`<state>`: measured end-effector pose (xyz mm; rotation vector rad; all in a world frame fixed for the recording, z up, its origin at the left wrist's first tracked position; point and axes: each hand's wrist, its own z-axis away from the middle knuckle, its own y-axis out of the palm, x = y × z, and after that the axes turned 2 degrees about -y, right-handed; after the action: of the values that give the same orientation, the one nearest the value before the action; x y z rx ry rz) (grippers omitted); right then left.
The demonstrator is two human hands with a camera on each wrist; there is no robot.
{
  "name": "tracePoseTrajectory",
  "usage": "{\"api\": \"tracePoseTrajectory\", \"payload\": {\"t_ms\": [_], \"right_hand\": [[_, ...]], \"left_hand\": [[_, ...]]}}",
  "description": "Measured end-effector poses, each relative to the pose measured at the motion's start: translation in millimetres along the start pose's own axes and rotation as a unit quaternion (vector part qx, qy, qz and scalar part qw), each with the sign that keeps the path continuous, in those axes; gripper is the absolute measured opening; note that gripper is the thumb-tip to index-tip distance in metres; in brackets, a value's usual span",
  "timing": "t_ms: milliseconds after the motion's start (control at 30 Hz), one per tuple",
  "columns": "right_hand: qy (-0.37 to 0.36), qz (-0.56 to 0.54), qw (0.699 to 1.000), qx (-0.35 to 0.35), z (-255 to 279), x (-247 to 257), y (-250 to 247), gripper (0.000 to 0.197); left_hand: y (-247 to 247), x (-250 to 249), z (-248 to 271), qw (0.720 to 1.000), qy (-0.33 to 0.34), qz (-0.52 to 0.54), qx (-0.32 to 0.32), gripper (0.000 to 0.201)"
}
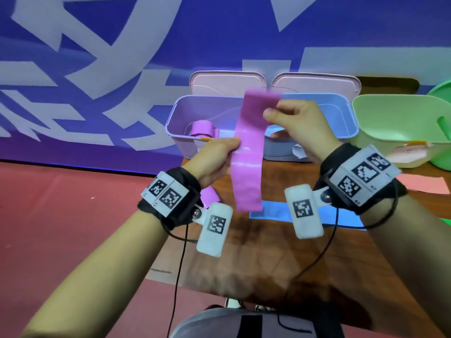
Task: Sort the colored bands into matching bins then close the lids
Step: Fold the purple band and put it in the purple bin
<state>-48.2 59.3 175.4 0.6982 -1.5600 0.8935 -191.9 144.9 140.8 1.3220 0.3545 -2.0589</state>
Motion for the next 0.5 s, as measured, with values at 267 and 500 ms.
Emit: {"api": "tracePoseTrajectory", "payload": {"t_ms": [267, 500], "right_hand": [[-0.156, 0.222, 0.959, 0.083, 7, -12, 7, 0.028], [-0.219, 0.323, 0.911, 0.136, -1, -19, 6, 0.028]], "left_hand": [[-9, -16, -3, 0.994, -0.013, 0.103, 0.041, 0.056], [-8, -19, -6, 0.996, 0.010, 0.086, 0.015, 0.024]]}}
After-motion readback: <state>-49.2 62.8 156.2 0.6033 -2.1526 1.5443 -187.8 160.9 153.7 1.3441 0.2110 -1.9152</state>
